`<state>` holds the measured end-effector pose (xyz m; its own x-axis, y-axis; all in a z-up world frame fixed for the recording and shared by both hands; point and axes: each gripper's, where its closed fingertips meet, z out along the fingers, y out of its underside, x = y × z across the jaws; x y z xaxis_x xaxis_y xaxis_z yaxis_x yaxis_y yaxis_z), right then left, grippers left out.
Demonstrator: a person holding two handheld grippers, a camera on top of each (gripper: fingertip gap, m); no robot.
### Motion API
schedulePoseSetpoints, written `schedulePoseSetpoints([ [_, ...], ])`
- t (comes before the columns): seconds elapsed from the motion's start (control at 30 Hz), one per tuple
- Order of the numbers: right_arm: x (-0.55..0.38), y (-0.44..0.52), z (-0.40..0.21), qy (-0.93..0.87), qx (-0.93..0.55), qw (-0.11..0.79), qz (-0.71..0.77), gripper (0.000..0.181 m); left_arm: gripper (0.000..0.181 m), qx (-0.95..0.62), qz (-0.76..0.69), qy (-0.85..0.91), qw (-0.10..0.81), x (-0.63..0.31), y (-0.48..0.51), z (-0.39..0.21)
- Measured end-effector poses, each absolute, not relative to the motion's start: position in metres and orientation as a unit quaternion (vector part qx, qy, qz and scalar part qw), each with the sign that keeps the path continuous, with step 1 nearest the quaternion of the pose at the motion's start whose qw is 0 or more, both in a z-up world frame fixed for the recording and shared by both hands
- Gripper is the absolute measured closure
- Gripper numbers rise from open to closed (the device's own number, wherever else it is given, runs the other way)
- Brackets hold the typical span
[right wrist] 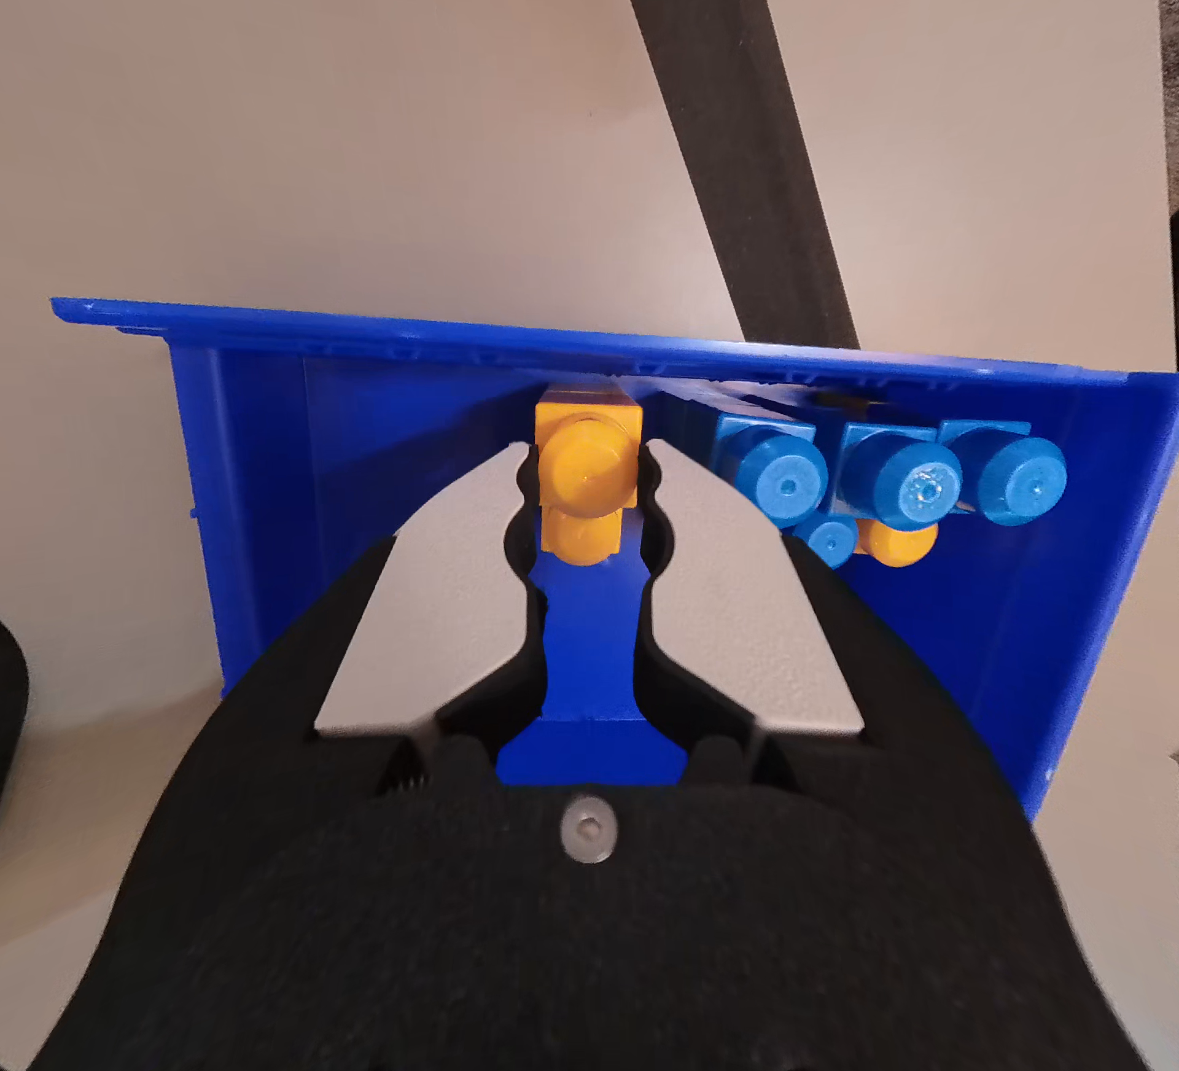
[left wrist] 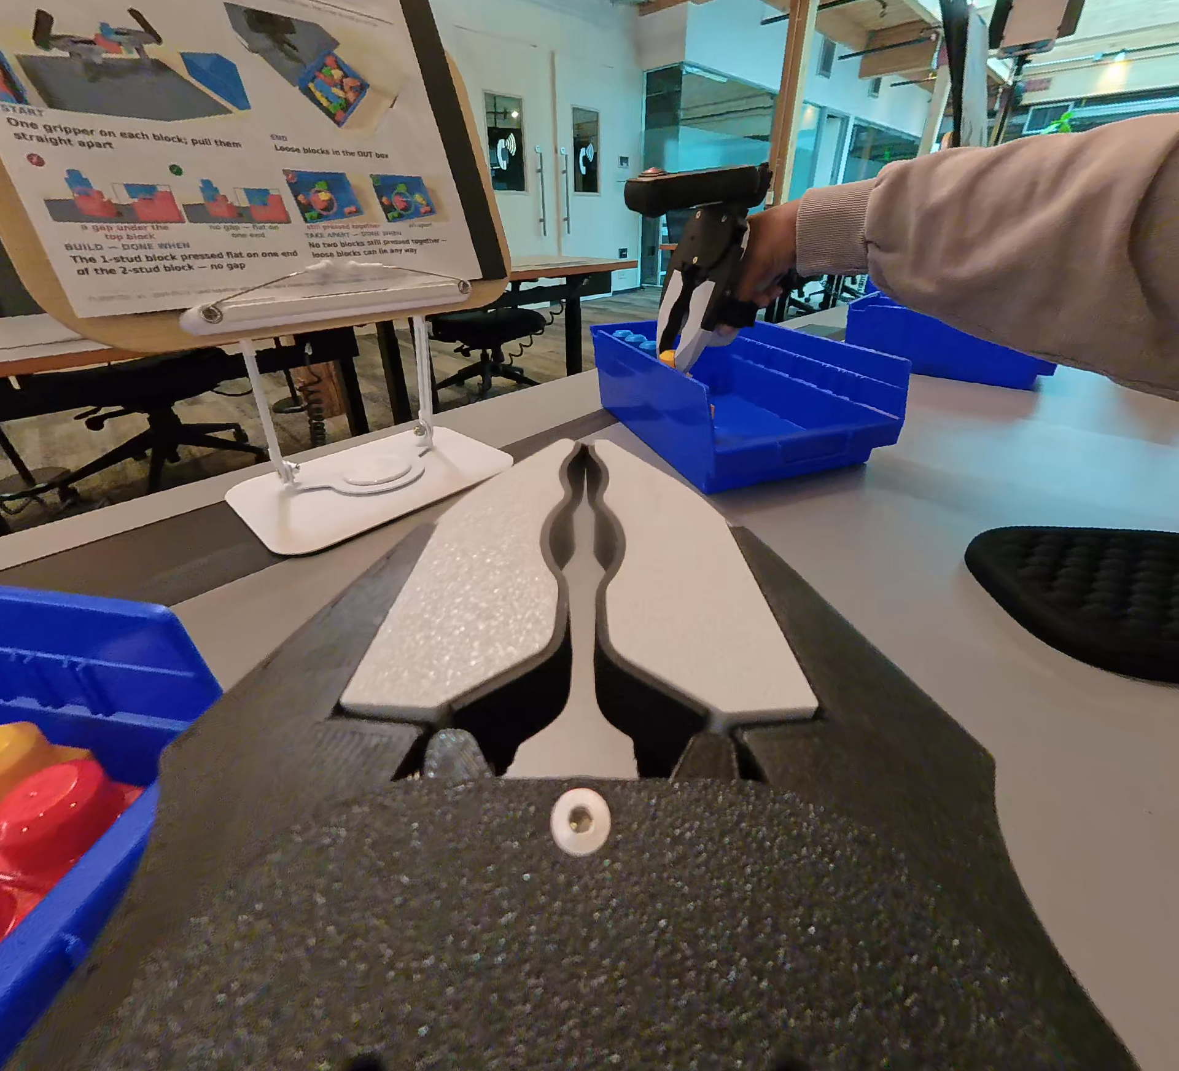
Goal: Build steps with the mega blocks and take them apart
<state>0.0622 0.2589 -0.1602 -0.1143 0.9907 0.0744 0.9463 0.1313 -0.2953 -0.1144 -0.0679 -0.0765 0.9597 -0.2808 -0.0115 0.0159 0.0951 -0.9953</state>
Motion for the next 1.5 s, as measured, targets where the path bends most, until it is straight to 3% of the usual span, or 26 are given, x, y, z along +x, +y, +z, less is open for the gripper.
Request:
schedulePoseSetpoints([
  [0.4, 0.061, 0.275, -0.160, -0.714, -0.672, 0.174, 0.098, 0.151, 0.181, -0.673, -0.106, 0.108, 0.724, -0.110, -0.066, -0.082],
  [0.5, 0.060, 0.266, -0.146, -0.709, -0.668, 0.188, 0.125, 0.139, 0.181, -0.674, -0.106, 0.104, 0.724, -0.111, -0.066, -0.082],
  [0.63, 0.046, 0.235, -0.097, -0.679, -0.639, 0.286, 0.220, 0.137, 0.181, -0.675, -0.102, 0.090, 0.725, -0.119, -0.066, -0.081],
  [0.83, 0.033, 0.148, -0.043, -0.553, -0.585, 0.464, 0.370, 0.149, 0.181, -0.680, -0.073, 0.046, 0.728, -0.149, -0.066, -0.079],
  [1.0, 0.032, 0.086, -0.075, -0.450, -0.599, 0.507, 0.425, 0.181, 0.181, -0.683, -0.010, -0.028, 0.730, -0.208, -0.068, -0.069],
  [1.07, 0.028, 0.069, -0.091, -0.442, -0.596, 0.506, 0.439, 0.181, 0.181, -0.689, 0.014, -0.058, 0.722, -0.237, -0.068, -0.063],
  [1.27, 0.020, 0.051, -0.109, -0.463, -0.583, 0.489, 0.455, 0.181, 0.166, -0.748, 0.132, -0.122, 0.639, -0.333, -0.044, -0.056],
  [1.5, 0.019, 0.035, -0.123, -0.484, -0.579, 0.453, 0.474, 0.181, 0.144, -0.871, 0.109, -0.190, 0.440, -0.397, -0.010, -0.140],
])
